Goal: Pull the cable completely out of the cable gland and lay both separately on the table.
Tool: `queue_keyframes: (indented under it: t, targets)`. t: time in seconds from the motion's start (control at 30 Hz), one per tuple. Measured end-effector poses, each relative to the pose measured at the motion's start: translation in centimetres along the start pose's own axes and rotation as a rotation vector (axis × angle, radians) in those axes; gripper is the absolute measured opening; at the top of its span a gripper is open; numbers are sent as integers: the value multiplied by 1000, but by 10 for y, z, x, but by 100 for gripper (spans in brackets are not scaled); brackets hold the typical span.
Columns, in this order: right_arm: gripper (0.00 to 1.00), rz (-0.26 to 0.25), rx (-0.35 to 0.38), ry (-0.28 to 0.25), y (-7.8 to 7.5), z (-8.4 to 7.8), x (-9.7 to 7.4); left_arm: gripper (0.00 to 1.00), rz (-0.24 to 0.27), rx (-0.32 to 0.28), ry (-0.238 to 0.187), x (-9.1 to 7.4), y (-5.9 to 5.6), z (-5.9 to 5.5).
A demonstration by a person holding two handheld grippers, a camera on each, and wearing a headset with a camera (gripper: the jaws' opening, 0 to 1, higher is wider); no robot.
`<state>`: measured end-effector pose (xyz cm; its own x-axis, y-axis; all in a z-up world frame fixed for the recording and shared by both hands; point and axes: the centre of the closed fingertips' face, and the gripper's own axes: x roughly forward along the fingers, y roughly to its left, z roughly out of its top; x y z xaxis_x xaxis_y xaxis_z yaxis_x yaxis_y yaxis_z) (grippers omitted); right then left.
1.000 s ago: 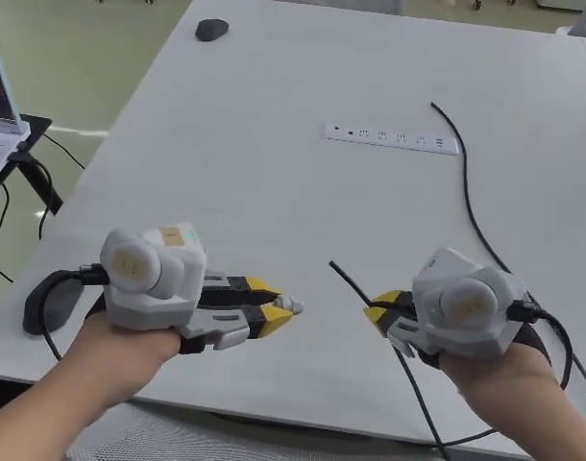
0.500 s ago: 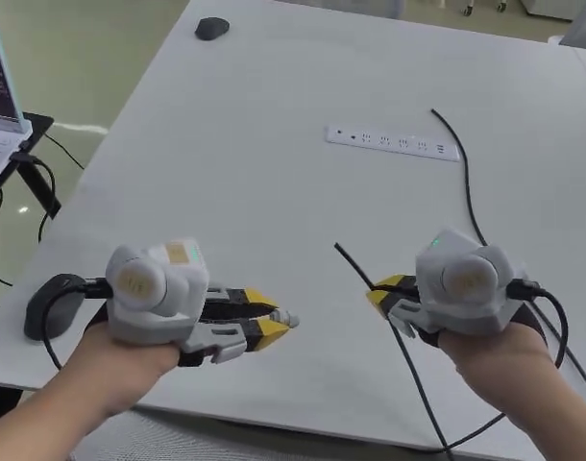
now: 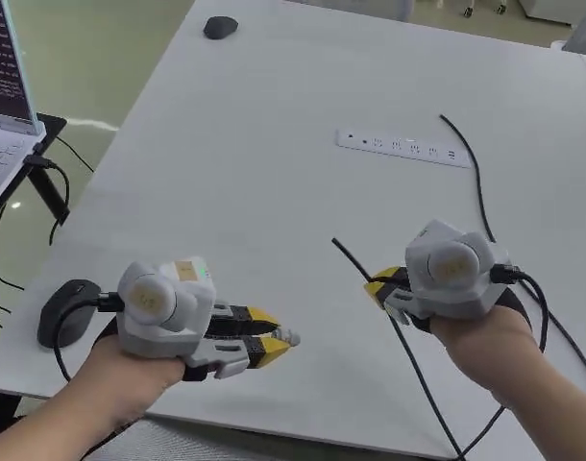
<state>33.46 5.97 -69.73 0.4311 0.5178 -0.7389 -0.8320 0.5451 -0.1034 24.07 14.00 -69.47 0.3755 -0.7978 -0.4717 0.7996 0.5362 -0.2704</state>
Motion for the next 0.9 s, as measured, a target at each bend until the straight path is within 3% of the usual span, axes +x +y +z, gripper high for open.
queue_keyframes:
  t: [0.33, 0.73, 0.9]
  targets:
    - [0, 21, -47, 10, 8, 18, 31, 15, -2, -28, 8, -9, 15, -14]
    - [0, 81, -174, 32, 31, 42, 72, 15, -11, -46, 29, -17, 31, -39]
    - [0, 114, -174, 43, 41, 47, 91, 15, -14, -53, 46, -19, 38, -48]
